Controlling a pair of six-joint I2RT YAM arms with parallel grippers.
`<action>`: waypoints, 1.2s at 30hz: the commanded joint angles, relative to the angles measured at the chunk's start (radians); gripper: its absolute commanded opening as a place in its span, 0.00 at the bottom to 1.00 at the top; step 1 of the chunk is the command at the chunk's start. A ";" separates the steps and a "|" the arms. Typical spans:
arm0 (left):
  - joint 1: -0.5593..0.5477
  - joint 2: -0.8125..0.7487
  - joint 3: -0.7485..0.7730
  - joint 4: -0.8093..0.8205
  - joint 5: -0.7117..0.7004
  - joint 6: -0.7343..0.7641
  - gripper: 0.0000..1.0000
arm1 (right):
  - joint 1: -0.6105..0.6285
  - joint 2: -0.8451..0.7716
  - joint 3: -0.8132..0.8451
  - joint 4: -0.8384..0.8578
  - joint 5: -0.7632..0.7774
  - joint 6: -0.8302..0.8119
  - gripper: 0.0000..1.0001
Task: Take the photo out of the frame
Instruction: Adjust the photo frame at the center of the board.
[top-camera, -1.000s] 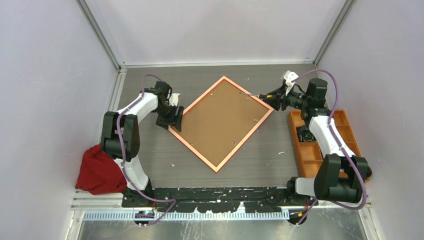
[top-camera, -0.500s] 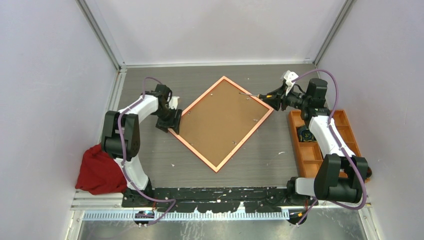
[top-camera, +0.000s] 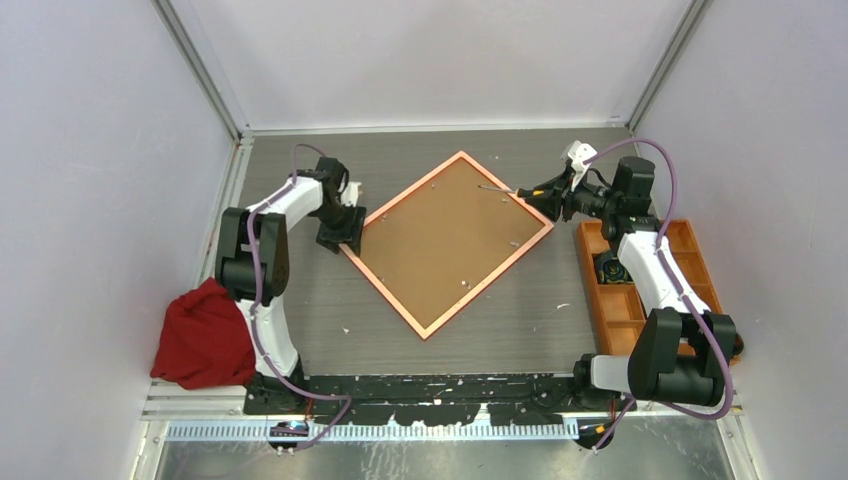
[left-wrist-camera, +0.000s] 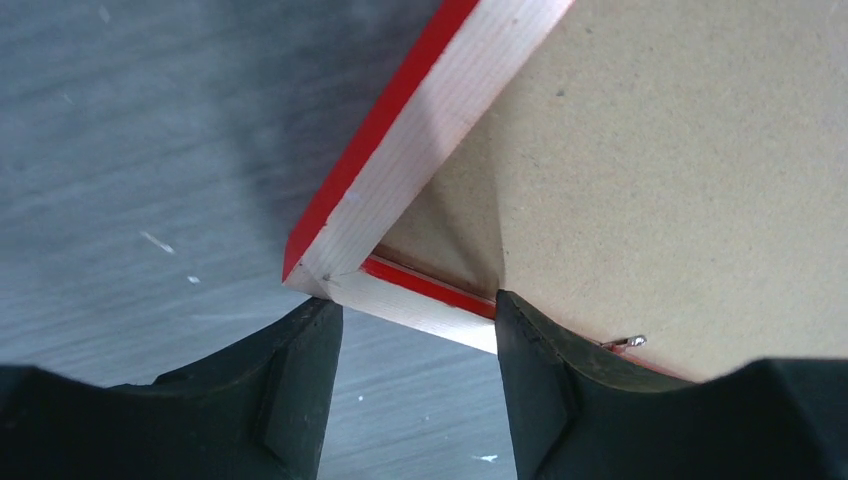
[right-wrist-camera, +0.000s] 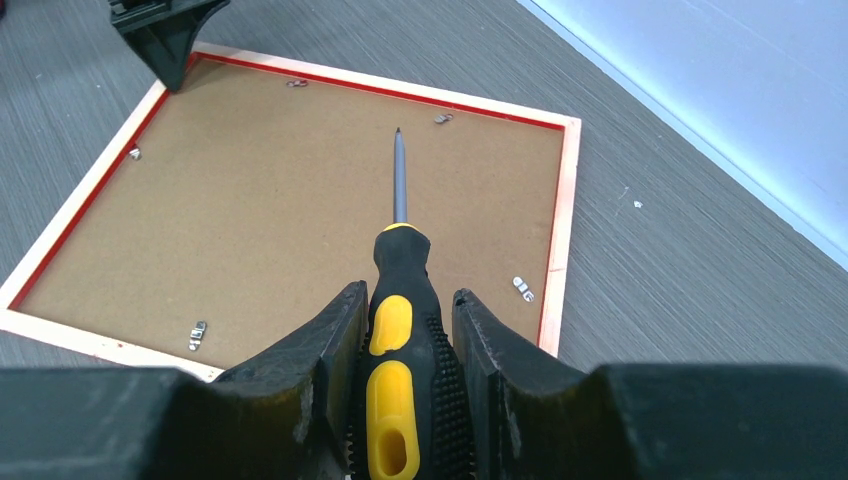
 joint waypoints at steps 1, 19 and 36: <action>-0.010 0.084 0.080 0.089 -0.080 0.013 0.57 | -0.004 -0.014 0.006 0.063 -0.025 0.007 0.01; -0.072 0.221 0.310 0.111 -0.093 0.288 0.38 | -0.004 -0.016 0.008 0.065 -0.037 0.014 0.01; -0.080 0.226 0.322 0.076 -0.157 0.095 0.42 | 0.117 0.051 0.072 0.077 0.082 0.242 0.01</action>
